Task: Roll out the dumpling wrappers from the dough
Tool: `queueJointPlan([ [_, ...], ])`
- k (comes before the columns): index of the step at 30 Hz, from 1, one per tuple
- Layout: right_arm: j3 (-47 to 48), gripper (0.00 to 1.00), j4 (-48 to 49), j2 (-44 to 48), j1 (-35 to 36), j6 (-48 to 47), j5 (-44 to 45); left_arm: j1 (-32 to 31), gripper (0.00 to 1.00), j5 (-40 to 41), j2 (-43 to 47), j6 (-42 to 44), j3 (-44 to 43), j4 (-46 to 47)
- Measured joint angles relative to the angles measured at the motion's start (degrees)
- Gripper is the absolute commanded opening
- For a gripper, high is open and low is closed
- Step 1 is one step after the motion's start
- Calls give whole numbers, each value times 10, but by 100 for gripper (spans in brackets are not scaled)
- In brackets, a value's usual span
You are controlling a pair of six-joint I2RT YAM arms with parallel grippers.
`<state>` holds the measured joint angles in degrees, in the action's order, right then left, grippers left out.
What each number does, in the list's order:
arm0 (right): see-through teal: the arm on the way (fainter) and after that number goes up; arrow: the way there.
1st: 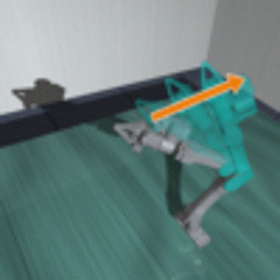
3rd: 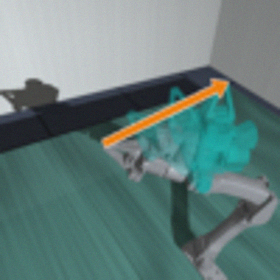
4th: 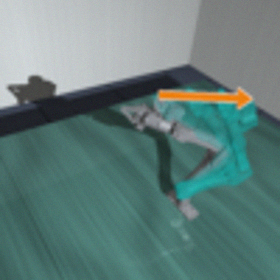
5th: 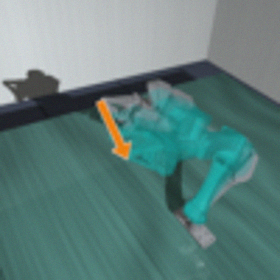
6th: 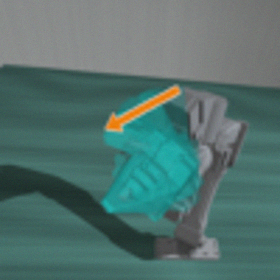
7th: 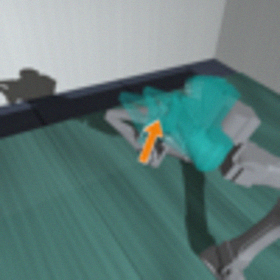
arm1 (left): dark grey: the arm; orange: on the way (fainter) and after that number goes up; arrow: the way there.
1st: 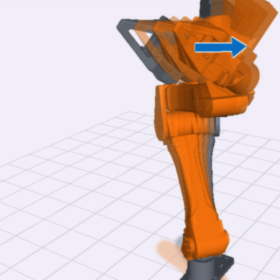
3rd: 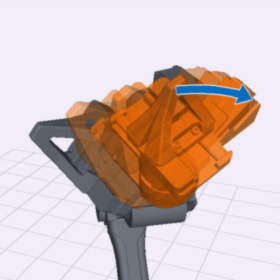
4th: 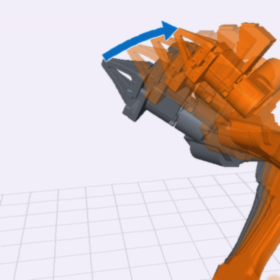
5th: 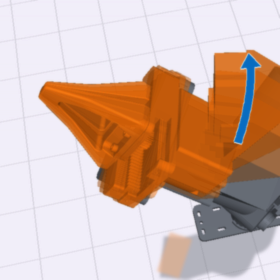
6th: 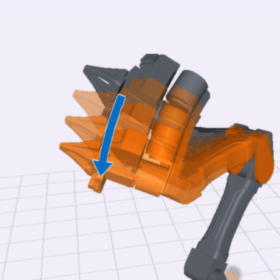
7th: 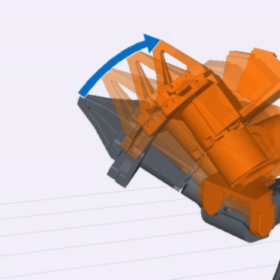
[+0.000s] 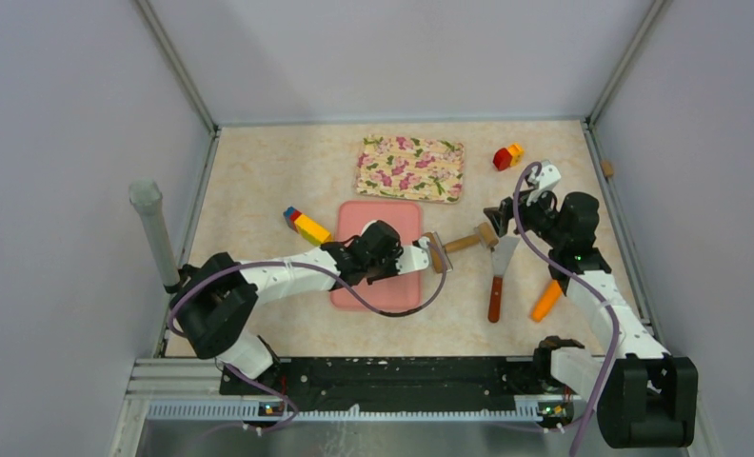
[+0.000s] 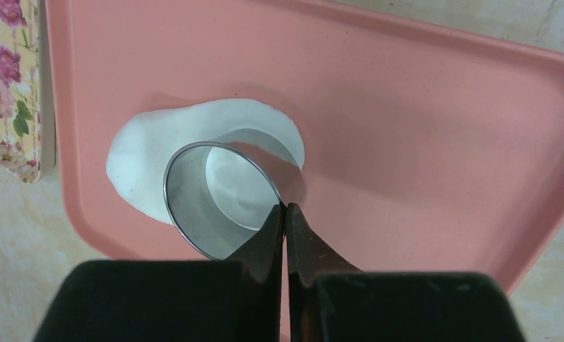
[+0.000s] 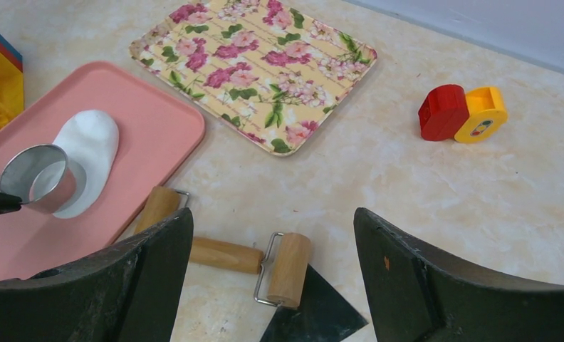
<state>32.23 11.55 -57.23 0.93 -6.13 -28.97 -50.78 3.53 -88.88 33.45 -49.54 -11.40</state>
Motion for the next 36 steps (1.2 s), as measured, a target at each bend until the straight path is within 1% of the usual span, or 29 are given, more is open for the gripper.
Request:
queueJointPlan([
  [11,0,81,0,0,0,2,-7,0,0,2,8,4,2,12],
  [36,0,81,0,0,0,3,-7,-3,0,4,-7,8,2,29],
])
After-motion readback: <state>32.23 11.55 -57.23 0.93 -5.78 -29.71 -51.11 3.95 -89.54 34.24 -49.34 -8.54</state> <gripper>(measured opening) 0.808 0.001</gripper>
